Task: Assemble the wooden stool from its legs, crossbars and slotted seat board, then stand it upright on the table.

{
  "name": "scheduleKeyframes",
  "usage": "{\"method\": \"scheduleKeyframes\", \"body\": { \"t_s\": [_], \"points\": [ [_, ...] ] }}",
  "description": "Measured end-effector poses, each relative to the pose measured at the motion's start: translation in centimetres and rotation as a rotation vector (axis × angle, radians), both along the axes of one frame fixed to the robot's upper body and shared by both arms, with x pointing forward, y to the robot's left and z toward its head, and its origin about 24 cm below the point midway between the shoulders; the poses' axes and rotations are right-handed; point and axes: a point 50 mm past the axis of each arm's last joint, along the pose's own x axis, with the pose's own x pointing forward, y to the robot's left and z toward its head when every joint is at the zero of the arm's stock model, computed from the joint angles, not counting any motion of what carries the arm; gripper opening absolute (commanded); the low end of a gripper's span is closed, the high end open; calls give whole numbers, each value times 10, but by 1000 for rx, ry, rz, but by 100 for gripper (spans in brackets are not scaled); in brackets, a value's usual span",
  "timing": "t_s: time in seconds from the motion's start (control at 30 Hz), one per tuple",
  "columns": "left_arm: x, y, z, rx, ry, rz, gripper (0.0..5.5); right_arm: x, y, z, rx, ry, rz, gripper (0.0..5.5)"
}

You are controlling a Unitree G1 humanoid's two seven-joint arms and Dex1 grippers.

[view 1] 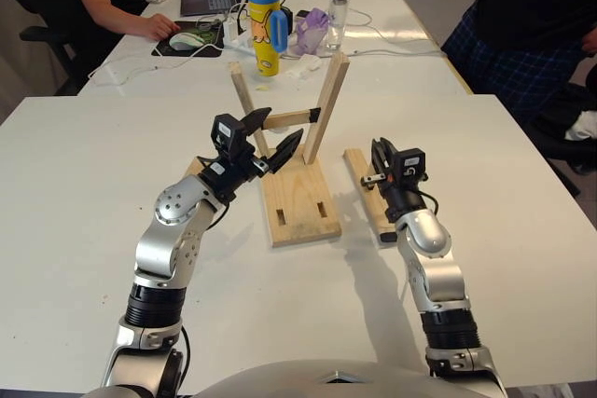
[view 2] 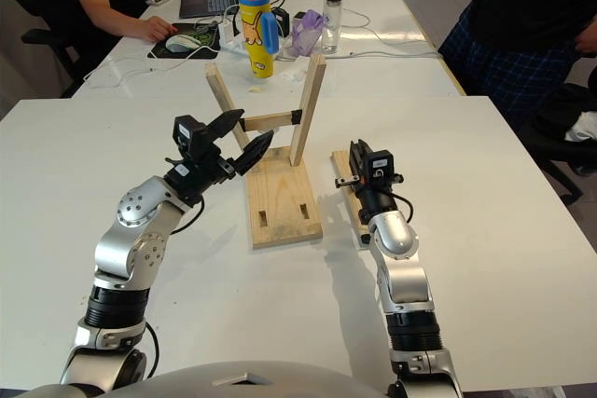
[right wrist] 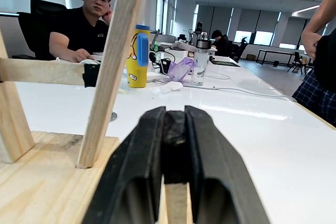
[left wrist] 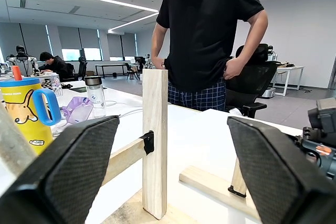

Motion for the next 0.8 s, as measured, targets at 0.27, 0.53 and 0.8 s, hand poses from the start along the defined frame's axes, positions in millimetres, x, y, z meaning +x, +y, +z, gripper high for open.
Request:
{"method": "scheduleKeyframes", "body": {
  "t_s": [0.27, 0.53, 0.8],
  "points": [
    [0, 0, 0, 0, -3, 8, 382, -2, -4, 1, 39, 17, 0, 100],
    [-1, 0, -3, -9, 5, 20, 382, 6, -6, 39, 41, -64, 27, 145],
    [-2, -3, -6, -33, -2, 53, 382, 31, 2, 141, 94, -308, 93, 82]
  ]
}}
